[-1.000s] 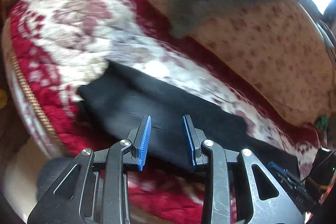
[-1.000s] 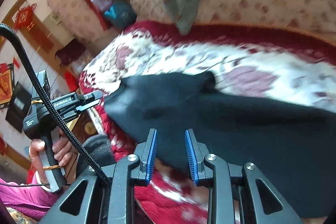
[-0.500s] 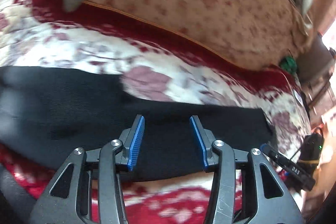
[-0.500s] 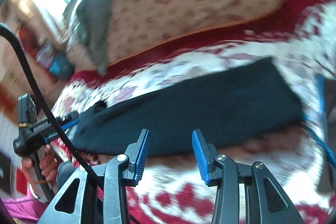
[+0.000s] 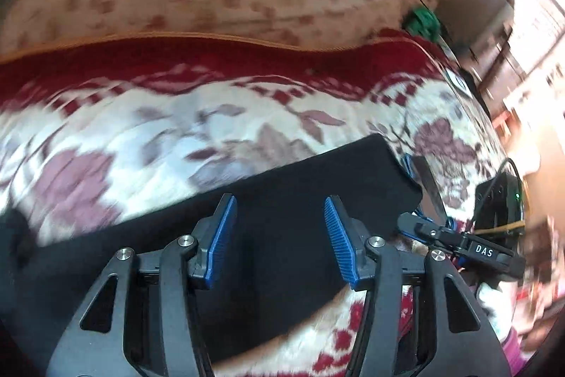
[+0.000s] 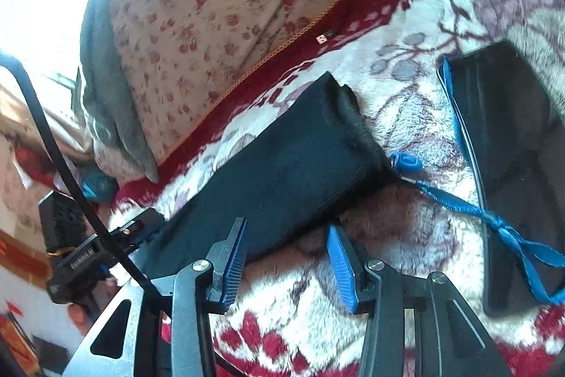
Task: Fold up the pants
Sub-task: 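Grasp the folded pants end with the right tool while the left tool holds the bundle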
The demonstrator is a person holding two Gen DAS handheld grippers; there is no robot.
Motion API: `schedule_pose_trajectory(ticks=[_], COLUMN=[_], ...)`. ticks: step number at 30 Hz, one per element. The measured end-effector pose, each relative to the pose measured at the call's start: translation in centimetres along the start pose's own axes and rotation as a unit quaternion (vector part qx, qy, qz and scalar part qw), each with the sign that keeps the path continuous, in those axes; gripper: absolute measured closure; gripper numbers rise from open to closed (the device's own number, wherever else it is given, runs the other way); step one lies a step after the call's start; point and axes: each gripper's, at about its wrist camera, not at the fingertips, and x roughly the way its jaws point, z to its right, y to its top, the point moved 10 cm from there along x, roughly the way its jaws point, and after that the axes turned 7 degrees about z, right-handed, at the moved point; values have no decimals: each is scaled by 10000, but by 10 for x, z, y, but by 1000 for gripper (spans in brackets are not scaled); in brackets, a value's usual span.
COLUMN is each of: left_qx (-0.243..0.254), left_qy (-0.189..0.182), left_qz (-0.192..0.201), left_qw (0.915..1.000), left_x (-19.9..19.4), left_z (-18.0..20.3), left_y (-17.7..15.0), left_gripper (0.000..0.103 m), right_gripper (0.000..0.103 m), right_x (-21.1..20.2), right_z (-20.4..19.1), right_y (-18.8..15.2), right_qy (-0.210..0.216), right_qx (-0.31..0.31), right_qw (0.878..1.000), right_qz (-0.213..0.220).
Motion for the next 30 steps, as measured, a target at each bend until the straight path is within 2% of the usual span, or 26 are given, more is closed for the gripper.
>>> schedule_pose_trajectory(ticks=[4,9,13,20,26,30], left_qx=[420,943,1285,2075,2277,2460], left_qy=[-257,-472,-832,-1195,-1408,-1275], left_qz=[-304,-659,-1044,-1633,-1870,-1896], left_qw=[9983,9922,9827,9571,9452,9420], left_x=[33,66,85,103,112,122], left_z=[17,35,50,70,76,73], left_y=[13,22,19,3,3,7], left_gripper=[51,51,51,49,49,49], right_gripper=[59,59,59,59,59,59], right_x=[5,10,12,9,10,9], right_z=[4,6,9,13,15,17], right_y=[6,12,14,15,18,19], right_qy=[78,111,279,501,624,683], right_qx=[68,-29,144,401,534,599], right_qw=[9999,9998,9994,9979,9966,9958], right_qz=[67,168,147,124,108,114])
